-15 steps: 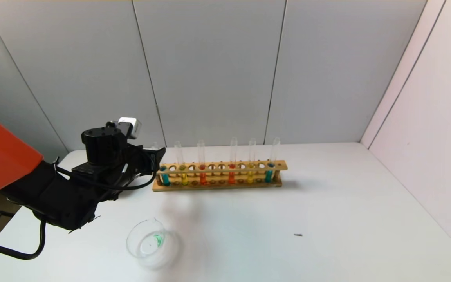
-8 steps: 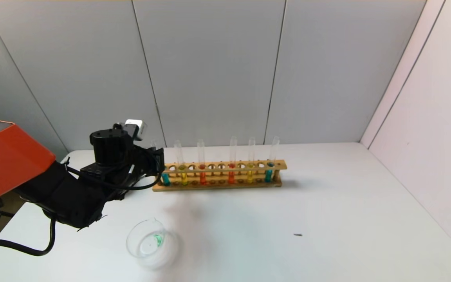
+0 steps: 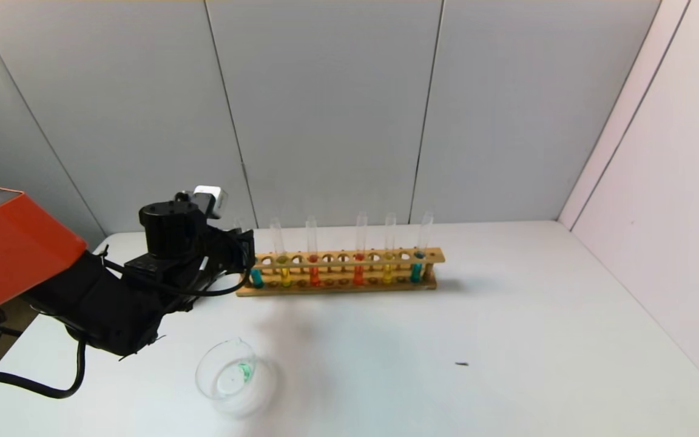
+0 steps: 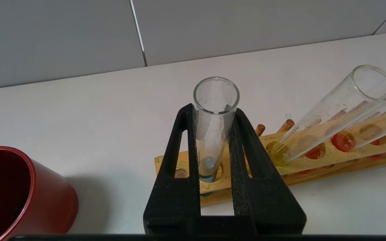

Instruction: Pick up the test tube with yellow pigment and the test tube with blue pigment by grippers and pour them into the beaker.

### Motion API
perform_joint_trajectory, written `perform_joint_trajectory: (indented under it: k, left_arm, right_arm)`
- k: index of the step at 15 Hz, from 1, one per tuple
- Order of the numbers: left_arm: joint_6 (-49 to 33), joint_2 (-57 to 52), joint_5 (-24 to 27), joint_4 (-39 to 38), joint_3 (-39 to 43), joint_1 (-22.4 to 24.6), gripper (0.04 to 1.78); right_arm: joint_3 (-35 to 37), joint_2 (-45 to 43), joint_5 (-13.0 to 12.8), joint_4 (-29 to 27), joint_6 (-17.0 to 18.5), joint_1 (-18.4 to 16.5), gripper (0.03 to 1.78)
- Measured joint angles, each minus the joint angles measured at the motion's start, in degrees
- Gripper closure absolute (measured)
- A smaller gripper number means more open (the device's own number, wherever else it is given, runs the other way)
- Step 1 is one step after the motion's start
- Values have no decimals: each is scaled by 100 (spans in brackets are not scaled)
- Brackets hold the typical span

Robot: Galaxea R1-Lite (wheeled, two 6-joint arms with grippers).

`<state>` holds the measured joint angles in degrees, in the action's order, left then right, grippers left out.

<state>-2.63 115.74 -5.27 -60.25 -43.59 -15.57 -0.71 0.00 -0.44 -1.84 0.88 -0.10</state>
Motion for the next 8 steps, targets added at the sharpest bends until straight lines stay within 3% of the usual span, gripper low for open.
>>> perform_joint_trajectory:
  k: [4,8]
  left_arm:
    - [35,-280,-11,240,-43,-2,152]
    - [40,-728,-32,1050,-315,-9,152]
  right_arm:
    - [0,0,0,0,0,0,11]
    - [0,0,0,0,0,0,11]
